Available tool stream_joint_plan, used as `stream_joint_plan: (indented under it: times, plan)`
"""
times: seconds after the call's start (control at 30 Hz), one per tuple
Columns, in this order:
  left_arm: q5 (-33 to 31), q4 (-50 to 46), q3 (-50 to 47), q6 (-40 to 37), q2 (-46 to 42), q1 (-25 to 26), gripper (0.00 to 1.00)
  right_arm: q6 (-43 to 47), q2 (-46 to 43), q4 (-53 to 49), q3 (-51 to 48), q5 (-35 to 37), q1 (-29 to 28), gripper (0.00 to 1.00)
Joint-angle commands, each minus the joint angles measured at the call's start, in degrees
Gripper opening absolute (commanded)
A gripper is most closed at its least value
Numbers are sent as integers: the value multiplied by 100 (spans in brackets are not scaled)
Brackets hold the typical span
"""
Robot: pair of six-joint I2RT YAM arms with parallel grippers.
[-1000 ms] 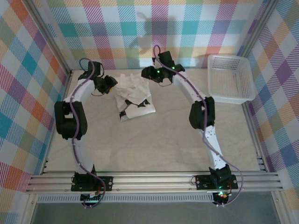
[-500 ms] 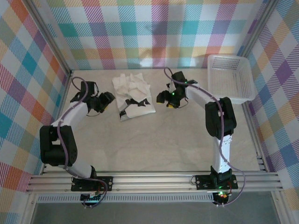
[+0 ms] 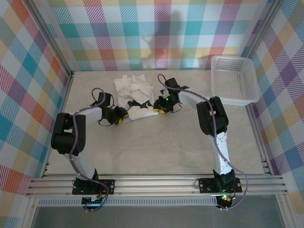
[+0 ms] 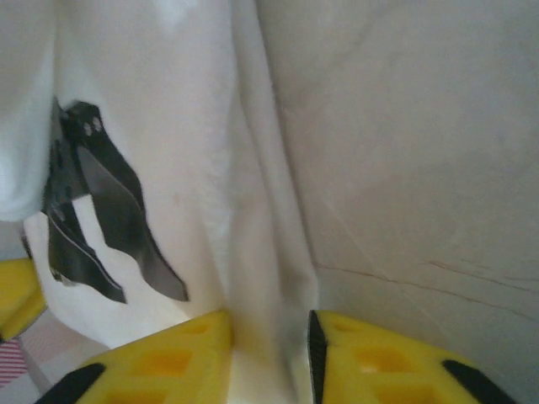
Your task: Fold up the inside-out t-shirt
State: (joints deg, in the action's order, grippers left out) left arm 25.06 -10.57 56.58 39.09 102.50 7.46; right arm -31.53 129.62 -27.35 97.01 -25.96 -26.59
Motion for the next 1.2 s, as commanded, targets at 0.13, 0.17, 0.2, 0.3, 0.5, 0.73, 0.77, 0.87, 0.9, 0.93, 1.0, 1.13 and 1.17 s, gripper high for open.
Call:
stream_joint_plan:
  times: [0.13,0.17,0.2,0.3,0.5,0.73,0.77,0.87,0.9,0.93,1.0,1.13,1.17]
  plan:
    - [-283,-402,3,-220,-178,54,8,-428,-465,451,-603,-333,-48,0]
    - [-199,-407,-112,-249,-239,62,6,-456,-654,512,-832,-344,-56,0]
    - [-98,-404,-234,-253,-314,83,5,-465,-846,540,-1054,-324,-57,0]
    - [-30,-489,-811,-297,-776,389,4,-471,-1656,719,-2124,-217,-100,0]
    - [-213,-931,-2509,539,-2608,1681,16,-250,-3327,444,-4339,207,-470,8]
    - [-1555,-2268,-2303,532,-4572,2320,66,-441,-4467,-71,-4800,835,-729,49]
    - [-1694,-2296,-2190,454,-4580,2262,67,-441,-4498,-23,-4690,921,-725,50]
    - [-1928,-2198,-1894,305,-4172,1946,67,-462,-4219,191,-4275,849,-732,51]
    - [-1963,-2090,-1818,240,-3991,1844,67,-468,-4058,247,-4118,778,-732,50]
    - [-1986,-1929,-1724,182,-3796,1729,67,-475,-3866,309,-3946,698,-737,50]
    - [-2011,-1596,-1551,73,-3417,1566,66,-503,-3476,381,-3646,629,-759,48]
    - [-2057,-1229,-1121,-137,-2631,1304,63,-484,-2739,552,-3062,411,-816,41]
    - [-1960,-1116,-1038,-152,-2462,1231,62,-483,-2592,551,-2923,352,-838,35]
